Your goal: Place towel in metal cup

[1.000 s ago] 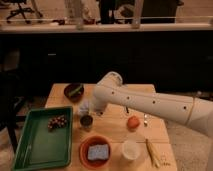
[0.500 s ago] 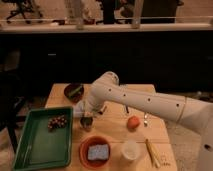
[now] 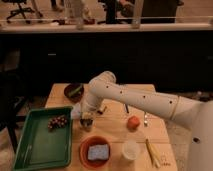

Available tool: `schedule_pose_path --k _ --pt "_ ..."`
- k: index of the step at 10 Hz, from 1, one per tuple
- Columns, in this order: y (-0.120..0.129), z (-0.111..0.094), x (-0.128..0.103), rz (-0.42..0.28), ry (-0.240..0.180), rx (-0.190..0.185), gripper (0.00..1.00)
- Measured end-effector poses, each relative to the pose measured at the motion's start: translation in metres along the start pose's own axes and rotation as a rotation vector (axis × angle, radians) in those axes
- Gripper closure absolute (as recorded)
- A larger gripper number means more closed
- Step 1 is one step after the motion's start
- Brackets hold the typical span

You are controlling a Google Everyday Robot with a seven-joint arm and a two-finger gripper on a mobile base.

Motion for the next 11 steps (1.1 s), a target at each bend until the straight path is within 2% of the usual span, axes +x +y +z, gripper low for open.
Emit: schedule_pose_path --k 4,11 --pt "-0.001 0.008 0.002 0.006 -0.004 -0.029 1.00" --pt "0.001 0.013 0.009 0.024 -0.003 -0.044 1.00"
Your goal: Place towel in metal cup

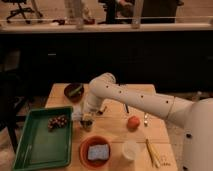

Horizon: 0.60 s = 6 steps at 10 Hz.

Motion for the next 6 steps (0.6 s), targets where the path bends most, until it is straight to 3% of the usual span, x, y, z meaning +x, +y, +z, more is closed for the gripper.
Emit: schedule_pose_path --k 6 --pt "-0.0001 0.0001 0.0029 0.010 0.003 -0.004 0.97"
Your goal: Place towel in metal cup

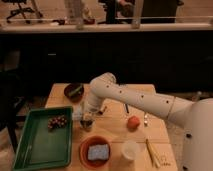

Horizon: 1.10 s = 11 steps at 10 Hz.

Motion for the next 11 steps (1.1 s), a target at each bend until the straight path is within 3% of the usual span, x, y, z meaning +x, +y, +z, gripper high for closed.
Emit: schedule_pose_path --k 8,11 --pt "0.0002 0.0006 0.0002 0.000 -0.001 -0.001 0.99" --pt "0.0002 0.0006 0.0001 0.000 -0.001 -0.001 0.71"
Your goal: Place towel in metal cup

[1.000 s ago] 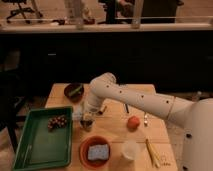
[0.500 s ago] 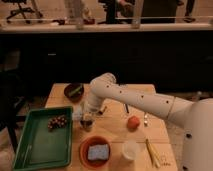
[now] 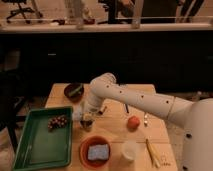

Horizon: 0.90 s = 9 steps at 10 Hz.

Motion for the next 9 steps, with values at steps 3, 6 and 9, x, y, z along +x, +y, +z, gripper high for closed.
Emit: schedule_pose_path --k 3,6,9 --pt "0.0000 -0.0001 0.0001 0.000 0.000 0.000 0.40" --pt "0.0000 -0.0001 0.0001 0.000 0.000 0.000 0.20" --pt "0.0000 0.0000 0.0001 0.000 0.000 0.000 0.20"
